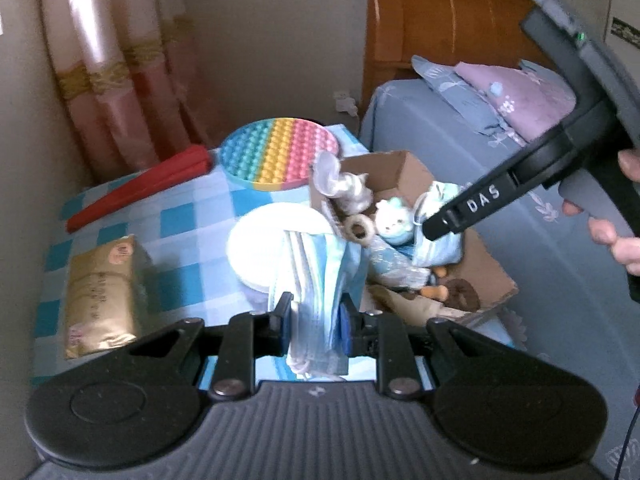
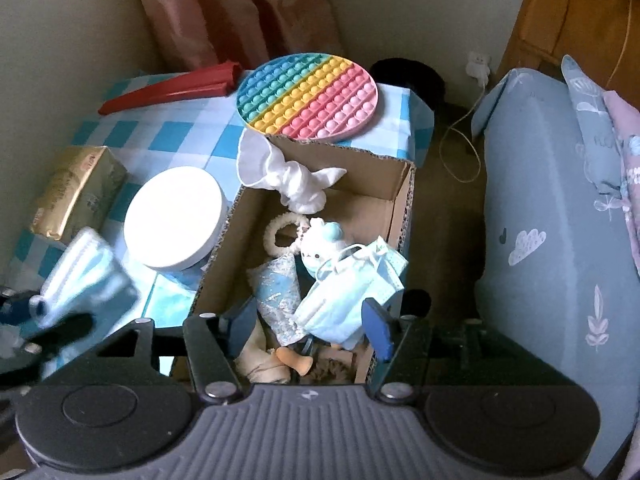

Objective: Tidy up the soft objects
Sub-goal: 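Carry both blue masks into the box and open both tools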

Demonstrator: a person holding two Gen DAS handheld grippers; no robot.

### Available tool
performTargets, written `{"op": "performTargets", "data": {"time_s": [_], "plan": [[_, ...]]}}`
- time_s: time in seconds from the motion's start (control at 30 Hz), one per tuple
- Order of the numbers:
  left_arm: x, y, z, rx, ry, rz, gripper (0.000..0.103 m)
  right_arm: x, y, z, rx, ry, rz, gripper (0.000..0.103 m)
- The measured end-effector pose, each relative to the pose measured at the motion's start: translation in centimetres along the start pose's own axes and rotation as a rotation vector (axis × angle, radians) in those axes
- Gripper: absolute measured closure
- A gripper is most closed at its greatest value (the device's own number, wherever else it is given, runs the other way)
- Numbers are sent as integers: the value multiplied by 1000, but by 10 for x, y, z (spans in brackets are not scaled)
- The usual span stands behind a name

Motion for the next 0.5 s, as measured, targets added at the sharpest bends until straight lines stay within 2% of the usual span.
{"op": "performTargets", "data": {"time_s": [0.17, 0.27, 0.5], "plan": [[10, -16, -1, 7, 21, -46, 82, -20, 2, -7, -15, -28, 21, 26], [18, -22, -2, 0, 36, -66, 82, -27, 6, -23, -37, -32, 54, 26], [32, -27, 8, -21, 55, -95, 82, -24, 9, -63, -60, -7, 69, 26]]}}
Point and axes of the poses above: each gripper's, at about its wrist camera, not at the fingertips, and x roughly the way its jaws point, y to its left, z to its top, the point moved 7 cm from there along x, roughly the way its jaws point, and after that the axes turned 4 degrees about z, right-handed, at the moved point
